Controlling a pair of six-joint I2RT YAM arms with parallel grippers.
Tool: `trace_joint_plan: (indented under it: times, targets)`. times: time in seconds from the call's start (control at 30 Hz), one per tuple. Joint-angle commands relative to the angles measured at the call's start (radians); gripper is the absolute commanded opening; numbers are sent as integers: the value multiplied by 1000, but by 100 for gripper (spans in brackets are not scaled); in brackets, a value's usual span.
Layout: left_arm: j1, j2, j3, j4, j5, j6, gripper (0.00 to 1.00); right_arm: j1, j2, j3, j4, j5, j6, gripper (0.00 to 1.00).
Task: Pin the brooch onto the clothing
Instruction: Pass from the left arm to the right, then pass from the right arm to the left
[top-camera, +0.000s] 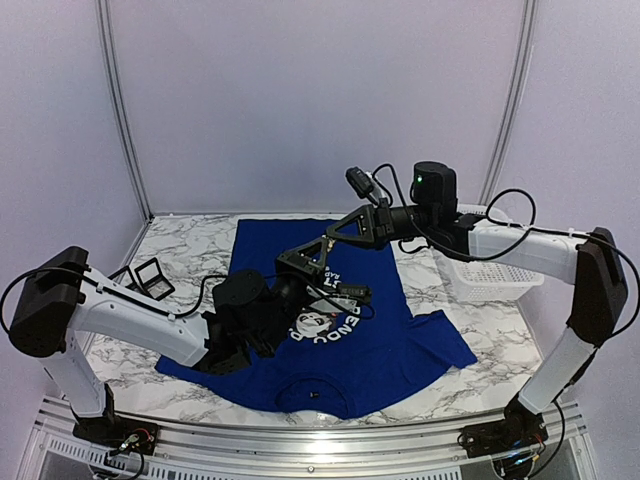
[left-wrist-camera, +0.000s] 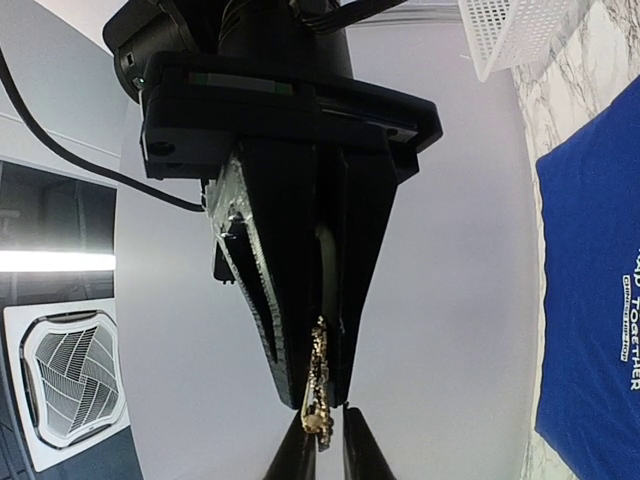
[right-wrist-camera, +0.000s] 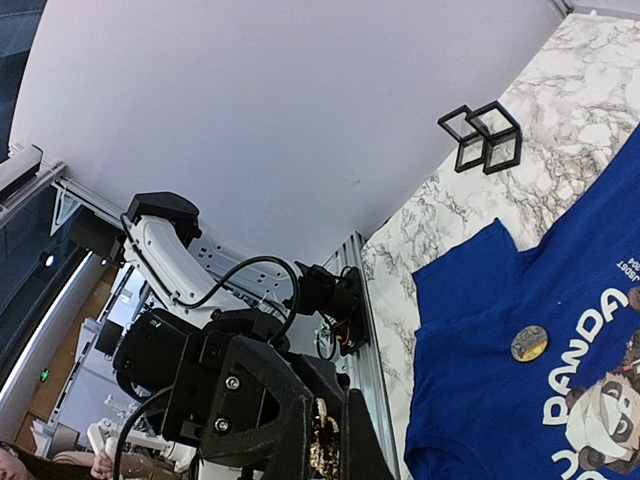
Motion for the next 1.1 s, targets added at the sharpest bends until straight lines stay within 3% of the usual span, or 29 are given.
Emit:
trace_joint_plan:
  times: [0.0, 0.17, 0.4, 0.5, 0.6, 0.7, 0.8, 0.93, 1.07]
  targets:
    - [-4, -9, 5, 33, -16, -23, 17, -1, -11, -6, 103, -5, 39, 0]
    - [-3, -7, 8, 29, -17, -32, 28, -3, -12, -10, 105, -1, 38, 0]
    - [-3, -9, 11, 29, -36, -83, 73, -13, -16, -19, 126, 15, 41, 0]
    - [-4, -24, 22, -1, -60, -209, 83, -21, -27, -31, 152, 28, 37, 0]
    - [-3, -89, 62, -267, -51, -508, 86, -21, -39, -34, 182, 35, 26, 0]
    - [1, -196, 94, -602, 113, -871, 87, -21, -64, -31, 146, 66, -57, 0]
    - [34, -305, 117, -836, 389, -1205, 87, -21, -94, -21, 87, 95, -136, 0]
    - [151, -409, 152, -959, 823, -1558, 86, -12, -134, 2, 45, 88, -239, 0]
    - [270, -416, 232, -1018, 1073, -1849, 82, 8, -169, 39, -95, 124, -408, 0]
